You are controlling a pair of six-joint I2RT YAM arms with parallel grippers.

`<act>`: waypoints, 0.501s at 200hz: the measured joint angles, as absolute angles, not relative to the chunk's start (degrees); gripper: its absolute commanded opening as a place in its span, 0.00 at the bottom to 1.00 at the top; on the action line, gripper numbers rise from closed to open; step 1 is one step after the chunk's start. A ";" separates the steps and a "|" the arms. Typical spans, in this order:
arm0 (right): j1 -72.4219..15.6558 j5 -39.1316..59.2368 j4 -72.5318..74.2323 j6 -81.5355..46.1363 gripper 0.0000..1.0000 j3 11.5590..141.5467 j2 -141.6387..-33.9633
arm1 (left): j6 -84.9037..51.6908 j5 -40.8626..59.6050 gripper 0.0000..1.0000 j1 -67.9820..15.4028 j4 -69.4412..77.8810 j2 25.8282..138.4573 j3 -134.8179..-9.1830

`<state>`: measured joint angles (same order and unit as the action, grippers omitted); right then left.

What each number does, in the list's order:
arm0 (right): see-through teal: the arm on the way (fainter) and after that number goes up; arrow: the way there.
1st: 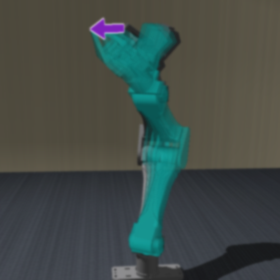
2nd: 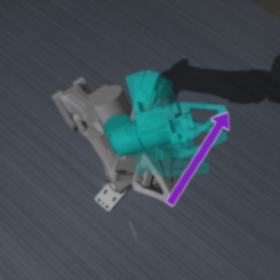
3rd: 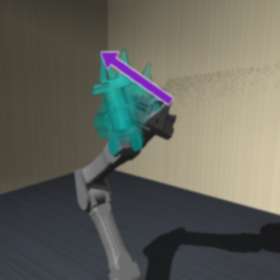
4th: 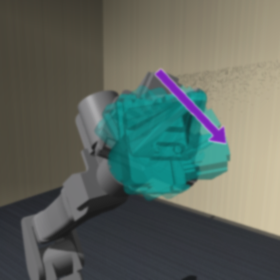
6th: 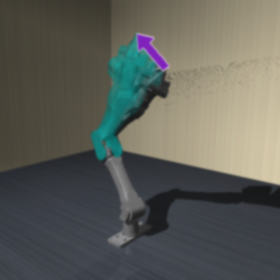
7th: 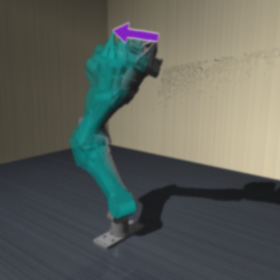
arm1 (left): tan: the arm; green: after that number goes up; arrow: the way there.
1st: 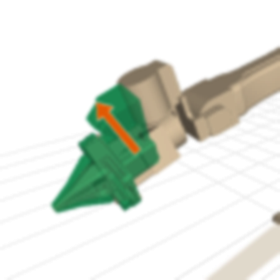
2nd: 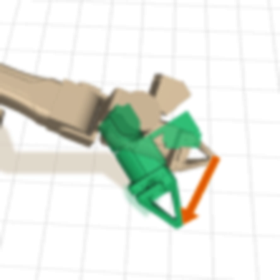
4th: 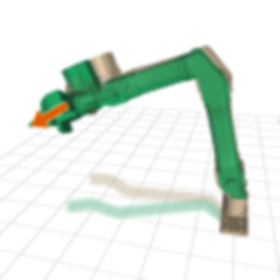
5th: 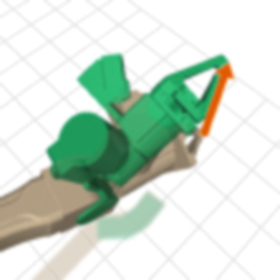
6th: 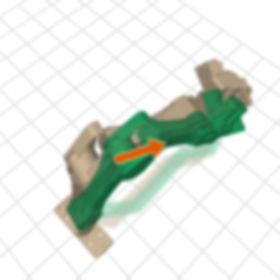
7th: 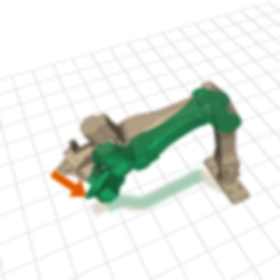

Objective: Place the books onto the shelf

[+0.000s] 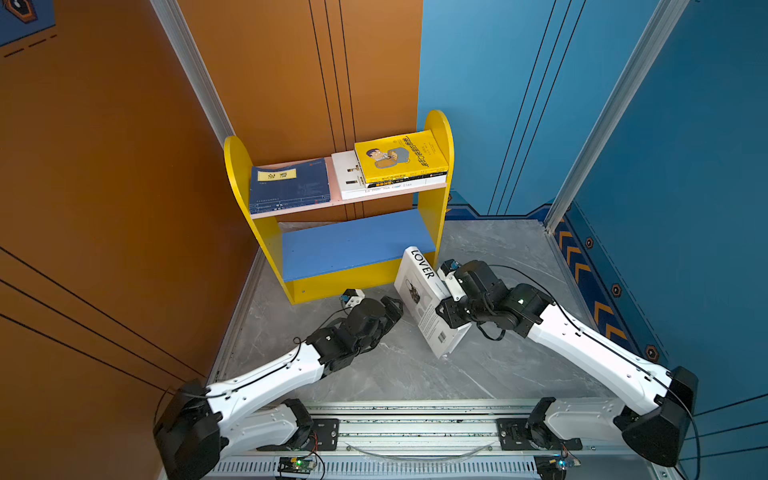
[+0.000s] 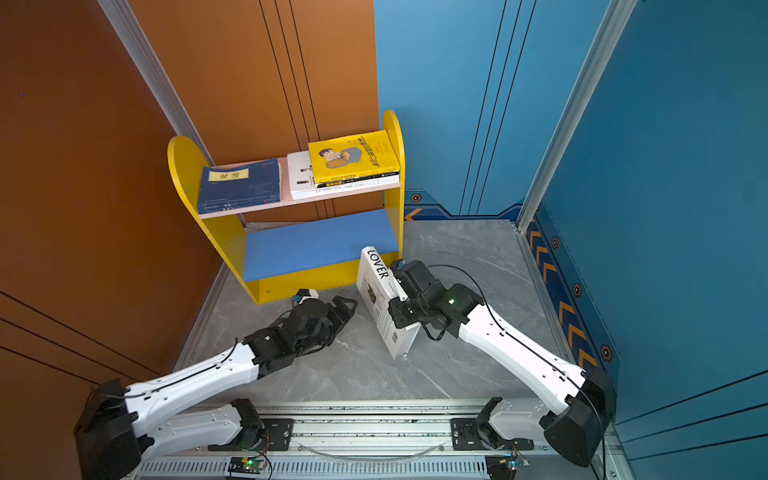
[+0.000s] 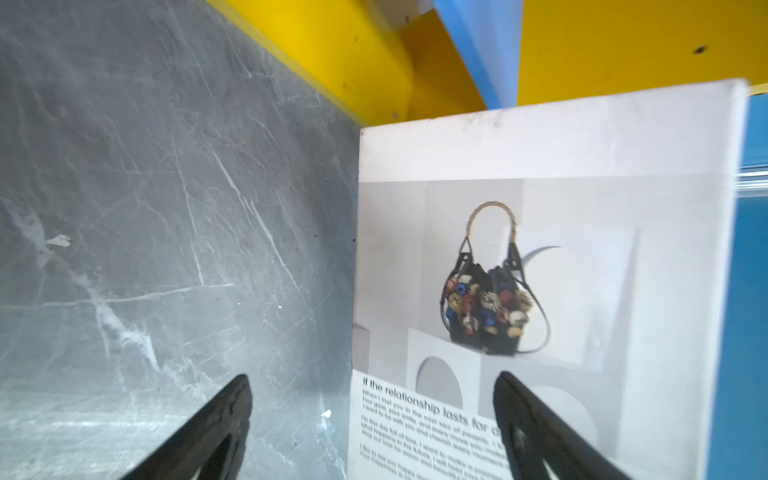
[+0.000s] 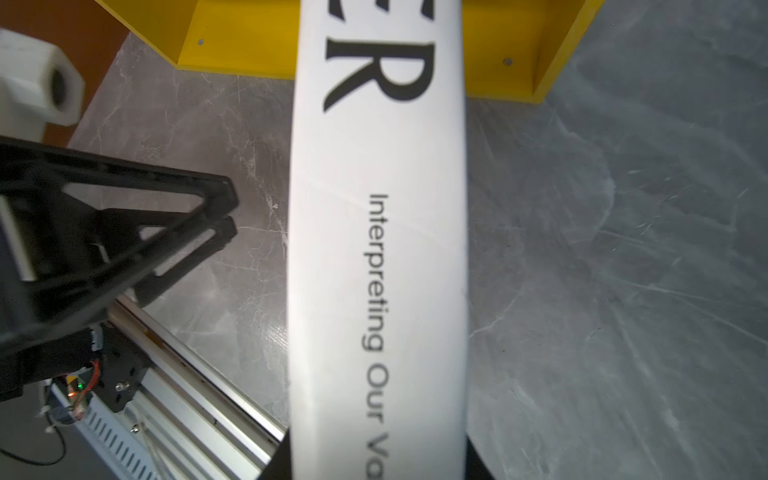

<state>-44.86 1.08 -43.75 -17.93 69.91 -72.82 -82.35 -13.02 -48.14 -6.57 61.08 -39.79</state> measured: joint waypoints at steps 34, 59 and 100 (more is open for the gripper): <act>-50.76 -8.80 -40.69 -12.16 0.27 68.64 -71.72 | -82.65 -12.75 0.92 -47.66 -13.80 55.00 -43.72; -55.33 -15.49 -38.52 -7.18 0.27 67.55 -71.66 | -83.53 -12.14 0.92 -47.22 -17.93 54.22 -48.27; -62.11 -23.75 -36.93 0.01 0.28 66.81 -71.68 | -85.34 -10.79 0.93 -45.17 -24.36 54.74 -54.65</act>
